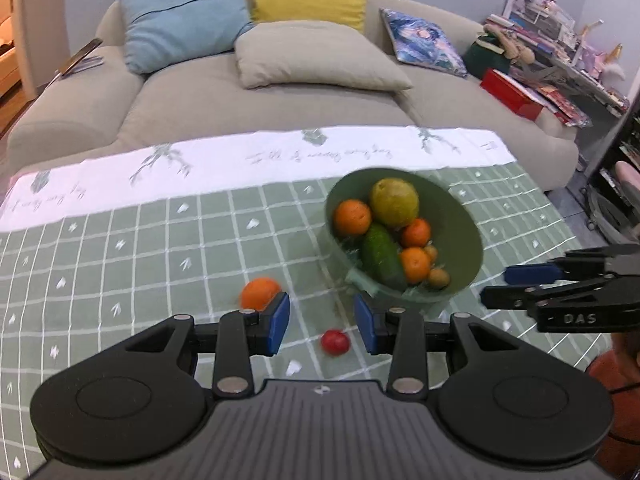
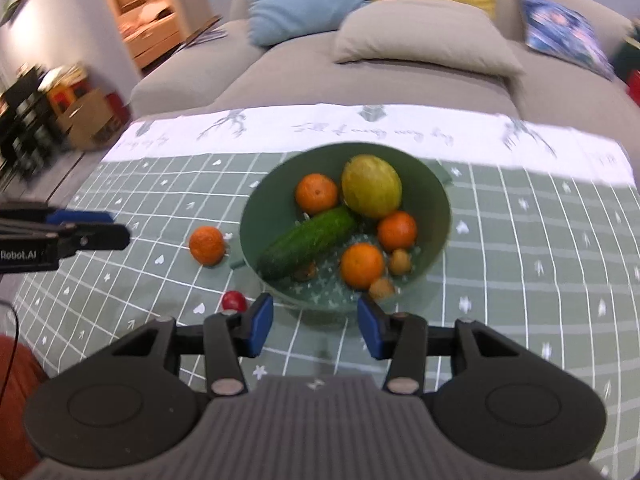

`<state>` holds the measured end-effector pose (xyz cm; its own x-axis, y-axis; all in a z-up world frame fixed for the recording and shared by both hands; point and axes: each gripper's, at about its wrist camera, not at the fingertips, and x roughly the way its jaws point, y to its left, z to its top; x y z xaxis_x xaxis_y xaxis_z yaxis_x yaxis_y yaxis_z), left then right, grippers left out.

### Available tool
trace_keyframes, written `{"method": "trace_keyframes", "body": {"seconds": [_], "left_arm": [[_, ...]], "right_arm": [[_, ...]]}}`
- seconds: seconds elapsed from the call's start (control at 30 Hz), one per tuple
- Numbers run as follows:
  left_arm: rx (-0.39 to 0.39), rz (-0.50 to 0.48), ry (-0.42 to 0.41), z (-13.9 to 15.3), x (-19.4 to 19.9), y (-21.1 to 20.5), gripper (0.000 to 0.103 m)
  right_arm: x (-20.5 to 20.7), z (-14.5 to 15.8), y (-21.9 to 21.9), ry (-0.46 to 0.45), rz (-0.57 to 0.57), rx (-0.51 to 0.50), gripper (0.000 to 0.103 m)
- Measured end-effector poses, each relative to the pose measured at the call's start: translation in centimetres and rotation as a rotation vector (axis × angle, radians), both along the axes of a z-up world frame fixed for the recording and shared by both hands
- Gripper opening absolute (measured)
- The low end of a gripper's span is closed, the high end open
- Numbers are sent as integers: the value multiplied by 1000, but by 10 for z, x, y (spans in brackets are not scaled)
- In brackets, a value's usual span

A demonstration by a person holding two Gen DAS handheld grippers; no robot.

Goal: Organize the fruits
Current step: 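Move both open tools back toward the red plum and the orange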

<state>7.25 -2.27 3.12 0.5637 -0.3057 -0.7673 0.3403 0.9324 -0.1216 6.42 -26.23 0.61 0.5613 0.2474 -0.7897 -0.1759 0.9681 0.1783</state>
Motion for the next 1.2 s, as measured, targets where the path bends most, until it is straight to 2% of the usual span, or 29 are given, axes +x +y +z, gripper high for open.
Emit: {"method": "trace_keyframes", "body": {"seconds": [0.17, 0.4, 0.67, 0.97, 1.07, 1.2], "left_arm": [[40, 18, 26, -16, -13, 11, 45], [36, 26, 56, -38, -18, 19, 45], [40, 41, 86, -58, -14, 23, 45], [28, 58, 120, -72, 1, 28, 45], [21, 65, 132, -76, 7, 30, 45], [13, 74, 150, -82, 13, 33, 45]], "right_arm": [[-24, -22, 9, 11, -65, 22, 44], [-34, -48, 32, 28, -92, 30, 44], [-24, -70, 67, 40, -15, 22, 43], [2, -82, 88, 30, 43, 13, 43], [11, -86, 95, 23, 65, 5, 37], [23, -91, 103, 22, 82, 4, 37]]}}
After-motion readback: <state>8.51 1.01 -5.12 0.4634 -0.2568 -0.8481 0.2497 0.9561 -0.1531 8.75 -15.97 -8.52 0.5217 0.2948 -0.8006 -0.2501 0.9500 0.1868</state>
